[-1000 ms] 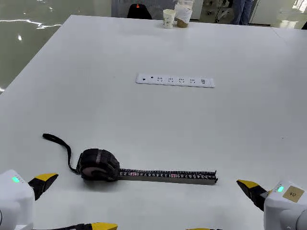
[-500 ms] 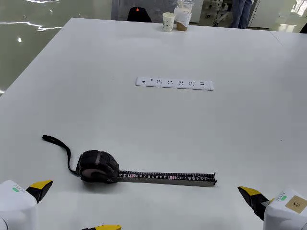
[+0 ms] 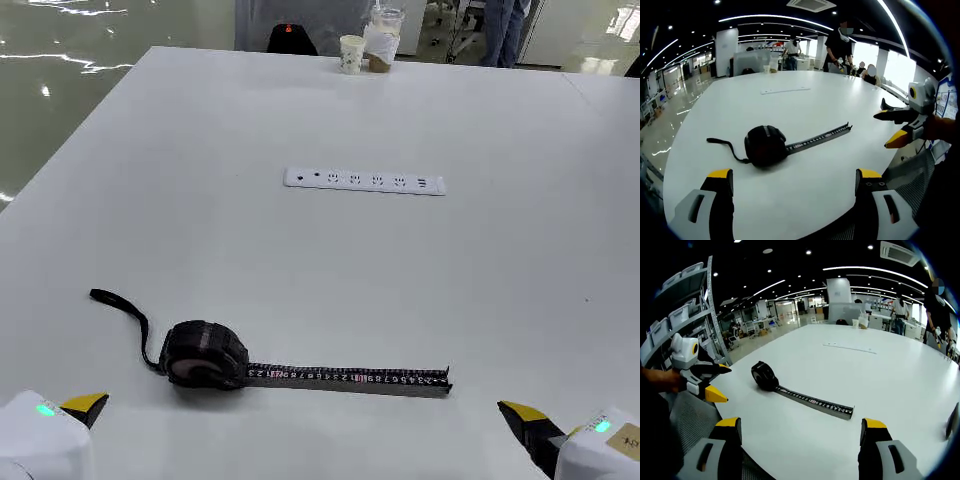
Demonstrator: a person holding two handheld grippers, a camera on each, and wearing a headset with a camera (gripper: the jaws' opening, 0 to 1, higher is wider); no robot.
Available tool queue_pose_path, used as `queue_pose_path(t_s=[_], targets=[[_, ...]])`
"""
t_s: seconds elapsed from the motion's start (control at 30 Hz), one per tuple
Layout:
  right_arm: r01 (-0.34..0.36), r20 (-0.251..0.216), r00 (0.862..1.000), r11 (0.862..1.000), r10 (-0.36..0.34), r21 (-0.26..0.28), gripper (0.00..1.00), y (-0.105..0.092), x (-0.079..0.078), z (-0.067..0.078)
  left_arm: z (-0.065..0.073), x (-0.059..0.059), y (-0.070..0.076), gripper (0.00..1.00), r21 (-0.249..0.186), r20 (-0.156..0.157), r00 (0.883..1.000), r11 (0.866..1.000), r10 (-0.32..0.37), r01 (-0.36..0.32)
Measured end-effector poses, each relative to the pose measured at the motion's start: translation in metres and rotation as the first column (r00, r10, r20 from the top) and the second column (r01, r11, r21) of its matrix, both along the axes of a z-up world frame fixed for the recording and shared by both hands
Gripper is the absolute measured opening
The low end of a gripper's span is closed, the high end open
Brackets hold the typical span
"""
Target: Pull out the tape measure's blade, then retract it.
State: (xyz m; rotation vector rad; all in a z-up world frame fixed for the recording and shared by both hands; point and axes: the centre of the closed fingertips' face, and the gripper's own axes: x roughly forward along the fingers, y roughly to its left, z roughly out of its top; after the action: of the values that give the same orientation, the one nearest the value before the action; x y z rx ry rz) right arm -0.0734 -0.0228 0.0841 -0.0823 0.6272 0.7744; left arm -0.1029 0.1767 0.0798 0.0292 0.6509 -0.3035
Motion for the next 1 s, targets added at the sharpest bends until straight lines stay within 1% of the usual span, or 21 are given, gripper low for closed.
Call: queue_pose_path(t_s=[0.1,0.2,0.4,0.57,0.67,0.87,0.97,1.0], targets=[[-0.001,0.0,1.0,1.0,0.001,0.001,0.99,0.0,0.0,0.0,-0.001,0.001,-0.001,0.99,-0.001,-0.007,1.0,1.0,0.005,-0.005],[0.005,0.002,1.0,1.0,-0.005,0.003,0.99,-0.001,0.0,0.002,0.001,0.003,0.0,0.99,-0.003,0.0,1.0,1.0,0.023,-0.023],[0.007,-0.002,1.0,1.0,-0.007,0.003,0.99,-0.001,-0.001,0.002,0.001,0.005,-0.003,0.99,-0.017,-0.002,0.999,0.999,0.041,-0.041],[0.002,-0.004,1.0,1.0,-0.002,-0.003,0.99,-0.001,-0.001,0.001,-0.001,0.006,-0.001,0.99,-0.022,-0.013,0.998,0.998,0.061,-0.061],[-0.002,-0.004,1.0,1.0,0.002,-0.005,0.99,-0.001,-0.001,0.0,0.0,0.007,0.0,0.99,-0.023,-0.009,0.997,0.997,0.076,-0.077],[-0.011,-0.008,1.0,1.0,0.011,-0.012,0.99,-0.003,0.0,-0.002,0.0,0.009,-0.001,0.99,-0.028,-0.004,0.996,0.996,0.085,-0.085],[-0.021,0.003,1.0,1.0,0.021,-0.016,0.98,-0.003,0.001,-0.002,-0.001,0.01,-0.002,0.99,-0.035,-0.006,0.996,0.995,0.093,-0.093],[-0.026,0.006,1.0,1.0,0.026,-0.016,0.98,-0.003,0.001,-0.002,-0.001,0.011,-0.001,0.99,-0.034,-0.002,0.995,0.995,0.097,-0.097]])
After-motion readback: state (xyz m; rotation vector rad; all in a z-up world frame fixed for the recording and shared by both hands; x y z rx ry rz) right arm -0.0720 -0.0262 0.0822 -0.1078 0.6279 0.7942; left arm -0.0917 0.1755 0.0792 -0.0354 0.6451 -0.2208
